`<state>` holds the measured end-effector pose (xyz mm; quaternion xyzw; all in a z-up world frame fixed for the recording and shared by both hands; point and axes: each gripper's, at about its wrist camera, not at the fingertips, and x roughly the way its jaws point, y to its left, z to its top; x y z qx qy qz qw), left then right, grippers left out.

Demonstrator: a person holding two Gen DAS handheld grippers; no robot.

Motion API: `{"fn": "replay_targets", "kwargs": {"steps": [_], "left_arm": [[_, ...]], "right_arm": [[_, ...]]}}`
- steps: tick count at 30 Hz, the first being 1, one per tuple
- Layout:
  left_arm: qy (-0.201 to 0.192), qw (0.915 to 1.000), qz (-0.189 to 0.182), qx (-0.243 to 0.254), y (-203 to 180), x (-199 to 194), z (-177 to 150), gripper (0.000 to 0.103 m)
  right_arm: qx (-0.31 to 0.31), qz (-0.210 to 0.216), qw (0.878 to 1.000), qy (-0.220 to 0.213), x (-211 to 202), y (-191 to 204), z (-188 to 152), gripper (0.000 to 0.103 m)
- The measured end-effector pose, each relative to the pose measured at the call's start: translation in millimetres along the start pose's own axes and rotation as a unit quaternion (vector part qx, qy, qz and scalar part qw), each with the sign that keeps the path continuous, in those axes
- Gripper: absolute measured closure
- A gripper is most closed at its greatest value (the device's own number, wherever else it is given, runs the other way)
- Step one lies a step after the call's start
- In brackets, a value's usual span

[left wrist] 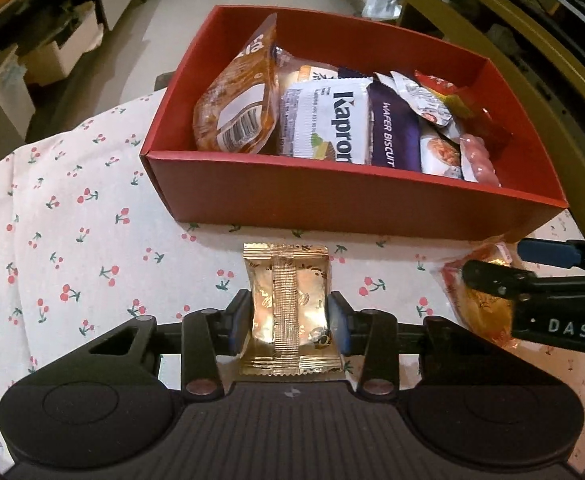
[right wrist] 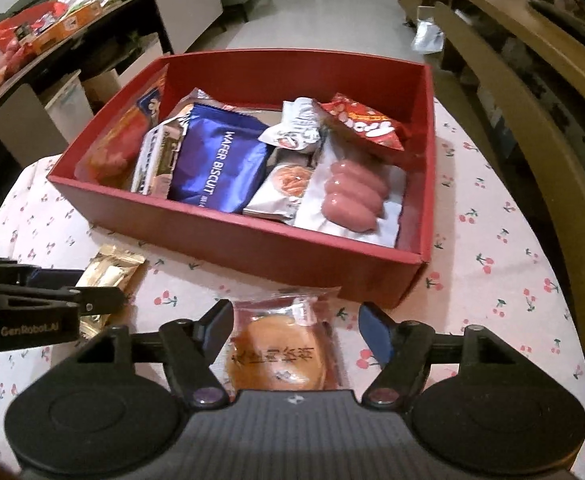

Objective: Organize snacks
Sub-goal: 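Grasp the gold biscuit pack with the left gripper while the right gripper grasps the round pastry, then carry the gold biscuit pack and pastry with both grippers over the red box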

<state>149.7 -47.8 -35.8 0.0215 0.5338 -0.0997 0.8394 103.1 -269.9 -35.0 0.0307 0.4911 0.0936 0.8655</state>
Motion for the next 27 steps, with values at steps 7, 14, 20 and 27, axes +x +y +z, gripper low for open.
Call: {"fn": "replay_targets", "kwargs": {"steps": [7, 14, 20, 27], "left_arm": [[0.009, 0.9999, -0.008, 0.003, 1, 3, -1, 0.054], [0.011, 0.9998, -0.004, 0.015, -4, 6, -3, 0.053], [0.011, 0.9998, -0.002, 0.016, -3, 3, -6, 0.054], [0.001, 0.9999, -0.014, 0.008, -2, -8, -8, 0.054]], "right_arm": [[-0.030, 0.013, 0.999, 0.034, 11, 6, -4, 0.023], [-0.061, -0.023, 0.998, 0.024, 16, 20, -5, 0.039], [-0.066, -0.041, 0.997, 0.014, 6, 28, -10, 0.044], [-0.055, -0.032, 0.998, -0.013, -20, 32, -16, 0.046]]}}
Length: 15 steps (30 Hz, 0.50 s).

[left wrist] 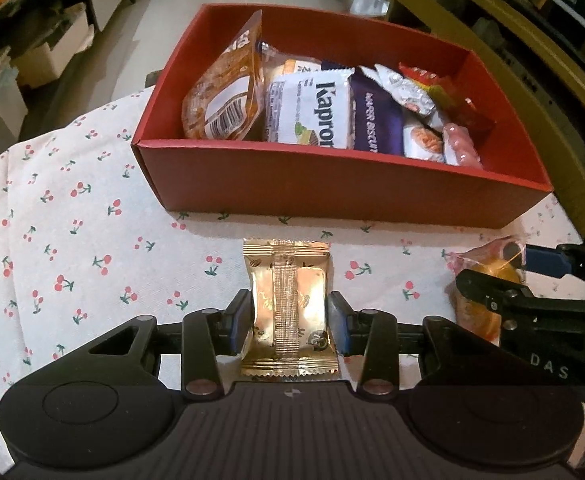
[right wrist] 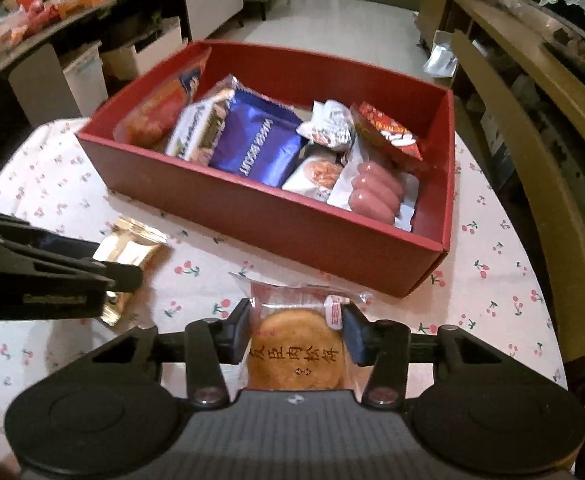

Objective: Organize snacks
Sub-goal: 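Carry the gold biscuit pack and pastry with both grippers over the red box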

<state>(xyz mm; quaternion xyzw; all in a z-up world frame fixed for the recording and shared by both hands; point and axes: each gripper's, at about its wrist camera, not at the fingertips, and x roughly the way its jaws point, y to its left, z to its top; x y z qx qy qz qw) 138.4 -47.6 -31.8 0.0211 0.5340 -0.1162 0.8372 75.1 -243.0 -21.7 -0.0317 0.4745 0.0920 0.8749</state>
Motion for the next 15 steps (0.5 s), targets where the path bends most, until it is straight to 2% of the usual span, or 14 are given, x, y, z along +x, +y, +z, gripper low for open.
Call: {"fn": "replay_targets", "kwargs": {"steps": [9, 15], "left_arm": [[0.003, 0.9999, -0.013, 0.007, -6, -10, -18, 0.054], [-0.007, 0.9998, -0.021, 0.004, -5, -17, -16, 0.054]], "right_arm": [[0.015, 0.006, 1.000, -0.005, -10, 2, -9, 0.047], [0.025, 0.007, 1.000, -0.011, -16, 1, -12, 0.047]]}}
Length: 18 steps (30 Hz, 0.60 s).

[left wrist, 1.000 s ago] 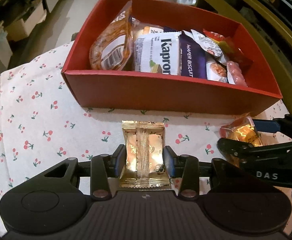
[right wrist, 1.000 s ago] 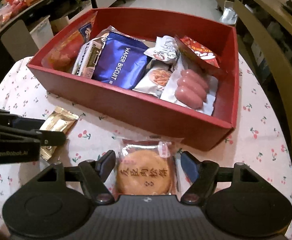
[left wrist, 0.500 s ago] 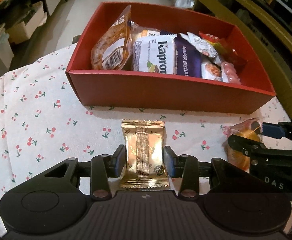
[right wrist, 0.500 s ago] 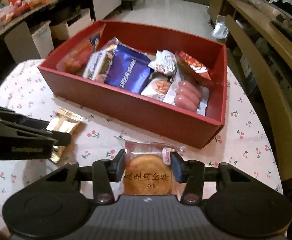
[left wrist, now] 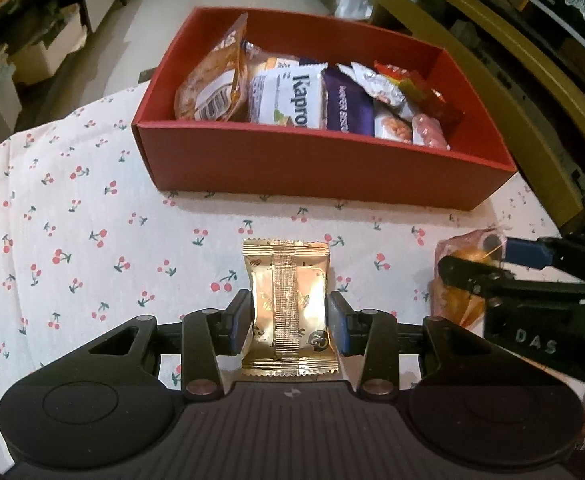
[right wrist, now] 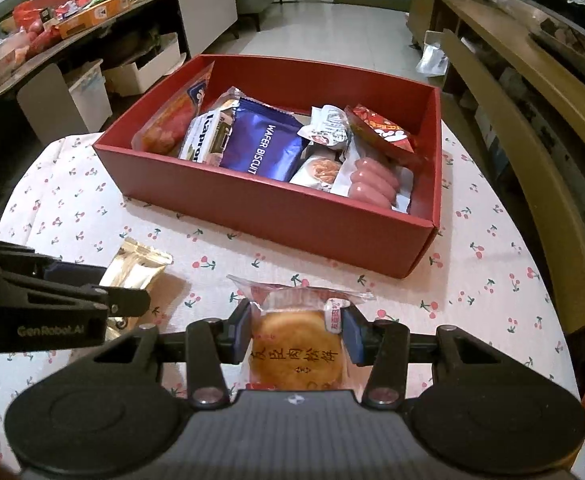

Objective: Organize snacks
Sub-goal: 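Carry the gold biscuit pack and pastry with both grippers over the red box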

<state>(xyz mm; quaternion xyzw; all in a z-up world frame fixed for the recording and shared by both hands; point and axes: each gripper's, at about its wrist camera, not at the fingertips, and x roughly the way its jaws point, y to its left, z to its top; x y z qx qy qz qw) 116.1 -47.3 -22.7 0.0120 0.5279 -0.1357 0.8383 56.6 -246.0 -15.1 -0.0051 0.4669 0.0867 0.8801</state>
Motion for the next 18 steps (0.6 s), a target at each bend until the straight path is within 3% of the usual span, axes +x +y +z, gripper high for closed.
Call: {"fn": "replay_targets", "kwargs": {"steps": [18], "left_arm": [[-0.060, 0.9981, -0.003, 0.014, -18, -24, 22, 0.054]], "right_arm": [[0.021, 0.015, 0.998, -0.059, -25, 1, 22, 0.047]]}}
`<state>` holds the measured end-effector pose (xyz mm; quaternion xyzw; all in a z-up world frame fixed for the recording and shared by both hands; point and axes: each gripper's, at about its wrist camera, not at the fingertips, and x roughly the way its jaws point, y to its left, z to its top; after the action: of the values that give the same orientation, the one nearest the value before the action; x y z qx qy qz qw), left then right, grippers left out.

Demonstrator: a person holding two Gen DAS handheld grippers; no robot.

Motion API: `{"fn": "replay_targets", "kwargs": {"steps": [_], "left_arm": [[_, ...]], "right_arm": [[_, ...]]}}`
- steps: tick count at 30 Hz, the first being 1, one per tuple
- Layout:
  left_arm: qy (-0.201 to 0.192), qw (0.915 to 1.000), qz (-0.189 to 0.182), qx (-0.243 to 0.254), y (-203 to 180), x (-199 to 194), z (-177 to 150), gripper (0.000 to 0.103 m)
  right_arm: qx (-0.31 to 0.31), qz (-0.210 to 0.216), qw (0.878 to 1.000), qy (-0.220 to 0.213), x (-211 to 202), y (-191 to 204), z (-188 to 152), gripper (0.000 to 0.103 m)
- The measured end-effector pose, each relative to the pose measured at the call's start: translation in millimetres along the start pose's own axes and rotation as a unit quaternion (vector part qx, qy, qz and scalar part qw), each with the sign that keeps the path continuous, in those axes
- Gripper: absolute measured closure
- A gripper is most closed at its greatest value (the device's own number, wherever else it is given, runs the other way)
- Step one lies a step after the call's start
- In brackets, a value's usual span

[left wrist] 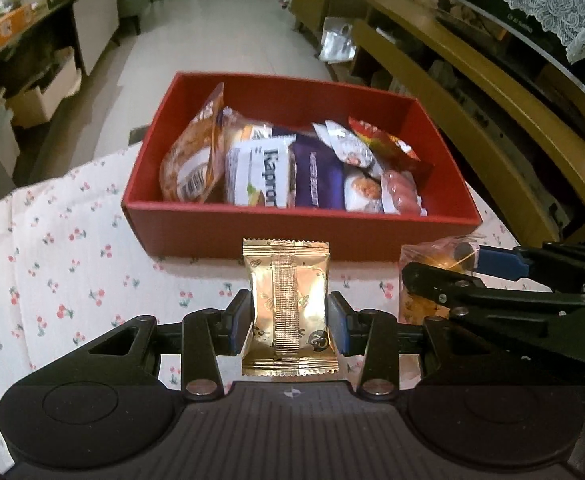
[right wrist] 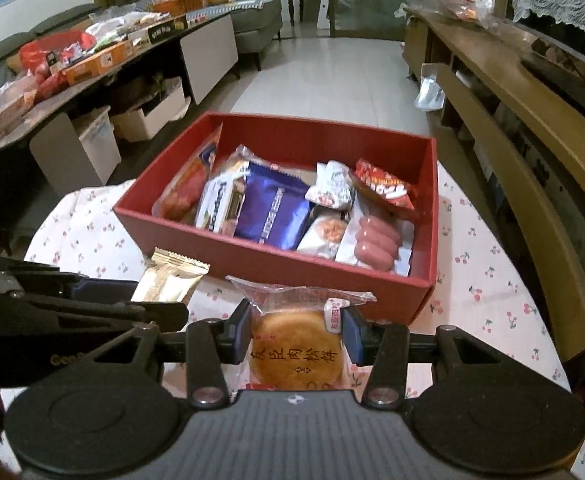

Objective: Organize snacks
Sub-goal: 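Carry the gold biscuit pack and pastry with both grippers over the red box, then lower both snacks into the red box and open both grippers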

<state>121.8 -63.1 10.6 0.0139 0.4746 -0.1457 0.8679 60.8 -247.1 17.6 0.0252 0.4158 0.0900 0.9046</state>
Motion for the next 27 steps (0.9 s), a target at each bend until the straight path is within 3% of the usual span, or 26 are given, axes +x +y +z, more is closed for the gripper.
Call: {"fn": "replay_targets", "kwargs": {"steps": [13, 27], "left_arm": [[-0.038, 0.9992, 0.012, 0.011, -7, -1, 34, 0.055], [-0.060, 0.9976, 0.028, 0.021, -13, 24, 76, 0.055]], "right_arm": [[0.027, -0.008, 0.999, -0.037, 0, -12, 30, 0.047], [0.050, -0.027, 0.997, -0.059, 26, -32, 66, 0.047]]}}
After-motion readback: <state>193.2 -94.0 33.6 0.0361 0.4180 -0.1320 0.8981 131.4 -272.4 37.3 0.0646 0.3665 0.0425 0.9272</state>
